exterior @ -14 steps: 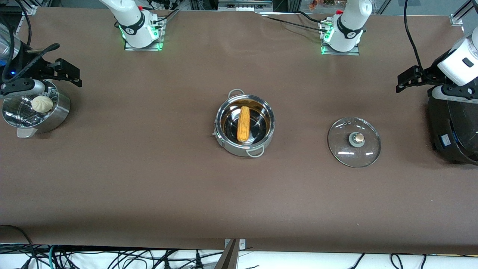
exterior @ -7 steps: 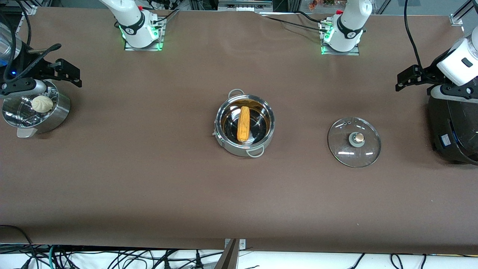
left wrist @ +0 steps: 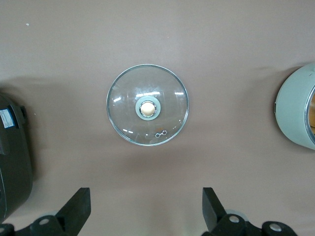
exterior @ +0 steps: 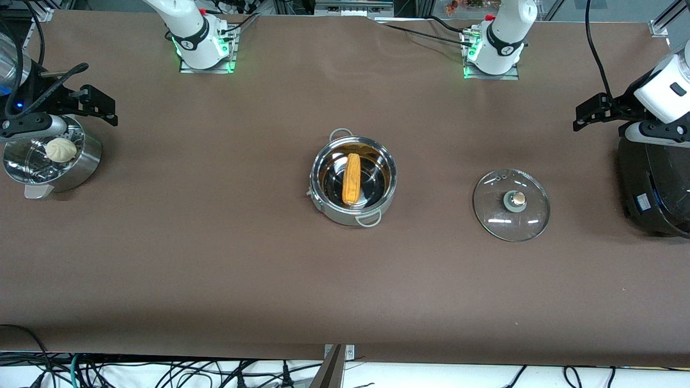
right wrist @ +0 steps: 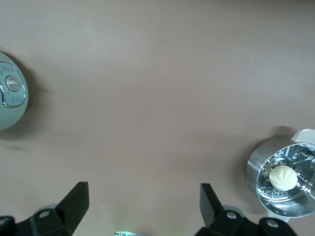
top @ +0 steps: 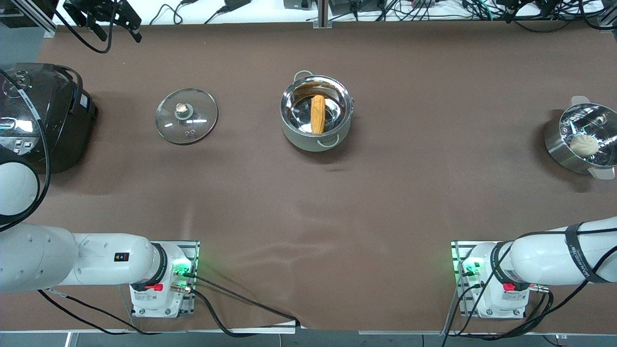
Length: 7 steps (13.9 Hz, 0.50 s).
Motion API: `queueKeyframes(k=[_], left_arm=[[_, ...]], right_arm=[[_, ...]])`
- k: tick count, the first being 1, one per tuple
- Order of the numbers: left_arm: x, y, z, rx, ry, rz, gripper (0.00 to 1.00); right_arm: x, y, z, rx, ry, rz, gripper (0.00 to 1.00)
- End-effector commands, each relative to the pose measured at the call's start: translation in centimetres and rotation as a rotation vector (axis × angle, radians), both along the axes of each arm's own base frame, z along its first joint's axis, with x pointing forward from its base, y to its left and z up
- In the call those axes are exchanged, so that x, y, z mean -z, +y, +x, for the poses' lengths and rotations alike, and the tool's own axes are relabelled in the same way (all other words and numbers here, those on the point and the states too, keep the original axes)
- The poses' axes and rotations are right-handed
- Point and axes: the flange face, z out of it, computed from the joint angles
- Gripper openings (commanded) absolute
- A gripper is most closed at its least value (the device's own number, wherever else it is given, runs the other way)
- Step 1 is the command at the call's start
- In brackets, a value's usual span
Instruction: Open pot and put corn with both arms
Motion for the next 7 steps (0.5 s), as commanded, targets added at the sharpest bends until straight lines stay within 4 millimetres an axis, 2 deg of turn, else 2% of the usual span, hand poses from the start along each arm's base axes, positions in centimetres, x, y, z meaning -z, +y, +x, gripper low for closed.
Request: queueKeyframes(k=[1, 4, 7], left_arm=[[-0.7, 0.5, -0.2, -0.003, 0.011, 0.017, 1.0], [-0.6, 2.1, -0.2, -0.032, 0.021, 0.013, 1.0], [-0.6, 1.9, -0.2, -0.032, 0.021, 0.012, 1.0]], right_arm=[[-0.2, 0.0, 0.0, -0.008, -0.01, -0.011, 1.0], [-0.1, 0.0, 0.1, -0.011, -0.009, -0.012, 1.0], [-0.1, -0.1, 0.1, -0.011, -0.009, -0.012, 1.0]])
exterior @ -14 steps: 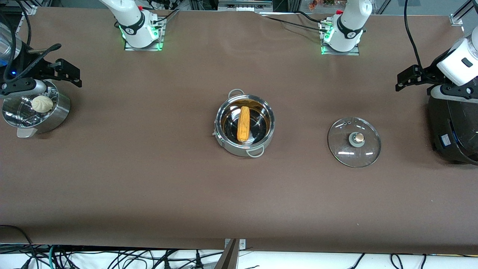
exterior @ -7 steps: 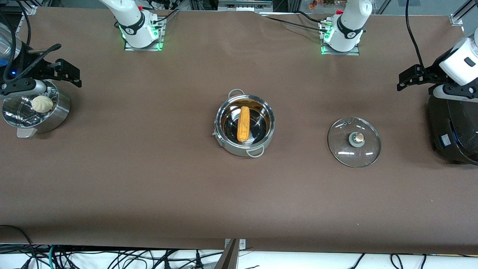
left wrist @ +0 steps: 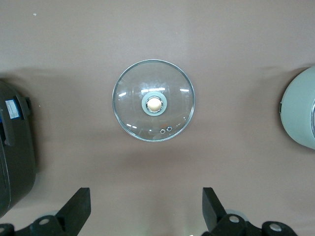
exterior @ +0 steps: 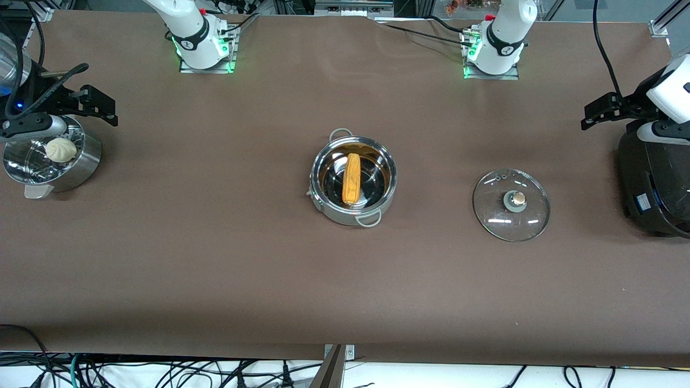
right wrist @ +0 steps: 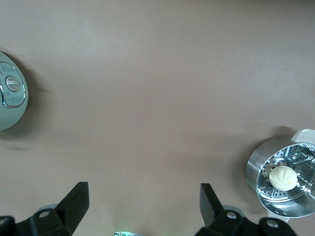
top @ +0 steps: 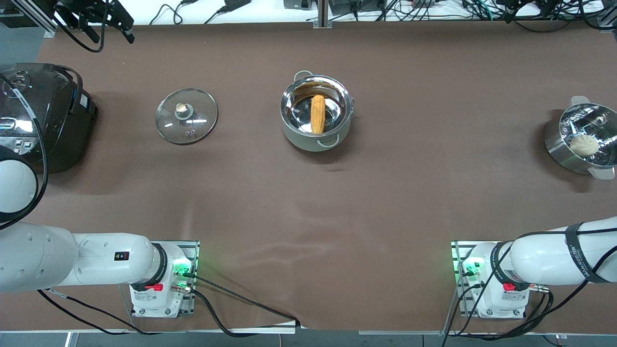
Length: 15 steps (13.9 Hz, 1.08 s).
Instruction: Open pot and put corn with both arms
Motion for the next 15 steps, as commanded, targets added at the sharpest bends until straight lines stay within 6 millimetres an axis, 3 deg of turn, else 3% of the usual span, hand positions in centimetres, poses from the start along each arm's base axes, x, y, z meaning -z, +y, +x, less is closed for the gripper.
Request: queueKeyframes(k=[1, 15], left_arm=[[-0.84, -0.22, 0.01, 0.009, 0.0, 0.015, 1.0], [-0.71, -0.28, 0.15, 0.001, -0.001, 0.025, 1.0]], right_arm=[[-0.18, -0.2, 0.06, -0.008, -0.008, -0.011, 1.0], [-0.56, -0.8, 0.27, 0.0, -0.017, -0.011, 1.0]])
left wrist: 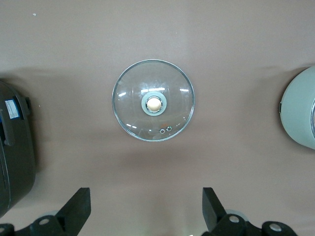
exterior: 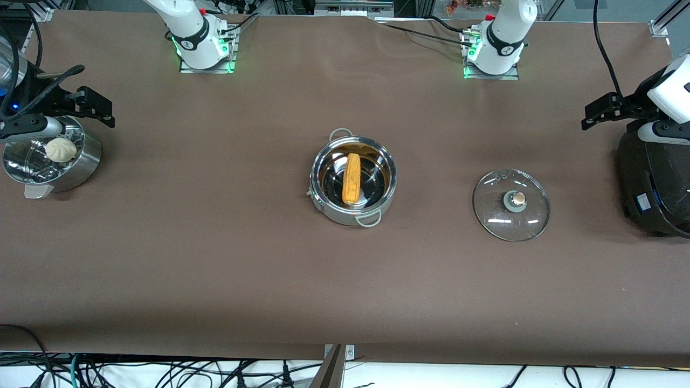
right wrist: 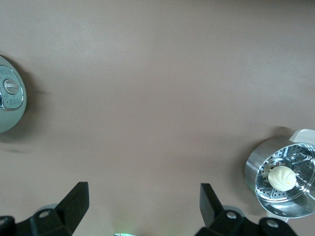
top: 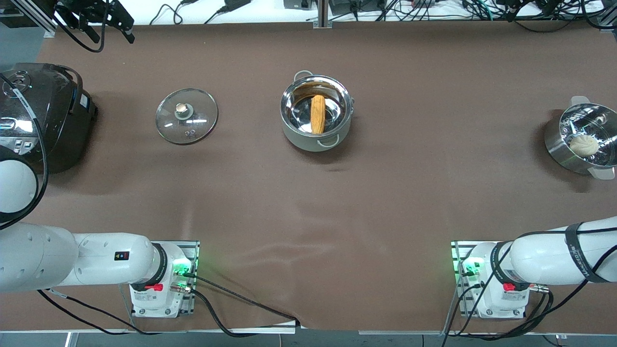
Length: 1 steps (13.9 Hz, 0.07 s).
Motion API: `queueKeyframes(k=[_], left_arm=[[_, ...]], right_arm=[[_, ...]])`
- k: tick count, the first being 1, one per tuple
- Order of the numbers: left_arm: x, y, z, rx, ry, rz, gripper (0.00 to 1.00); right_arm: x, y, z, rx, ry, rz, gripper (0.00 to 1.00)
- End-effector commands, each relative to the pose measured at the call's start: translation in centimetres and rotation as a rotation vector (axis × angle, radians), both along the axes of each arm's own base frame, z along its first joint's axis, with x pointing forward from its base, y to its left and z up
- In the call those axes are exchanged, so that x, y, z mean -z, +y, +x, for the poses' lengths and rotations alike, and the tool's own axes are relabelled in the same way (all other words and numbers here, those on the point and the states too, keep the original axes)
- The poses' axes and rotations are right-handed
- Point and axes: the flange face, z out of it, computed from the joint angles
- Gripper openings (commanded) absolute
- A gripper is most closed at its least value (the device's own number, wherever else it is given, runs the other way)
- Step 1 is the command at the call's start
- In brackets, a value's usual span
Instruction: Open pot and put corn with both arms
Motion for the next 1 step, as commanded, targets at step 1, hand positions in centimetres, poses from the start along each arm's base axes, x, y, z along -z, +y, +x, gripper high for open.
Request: queueKeyframes(k=[1], left_arm=[[-0.7, -0.25, 0.14, 0.001, -0.001, 0.025, 1.0]], right_arm=[[-0.53, -0.27, 0.08, -0.009, -0.012, -0.01, 1.0]])
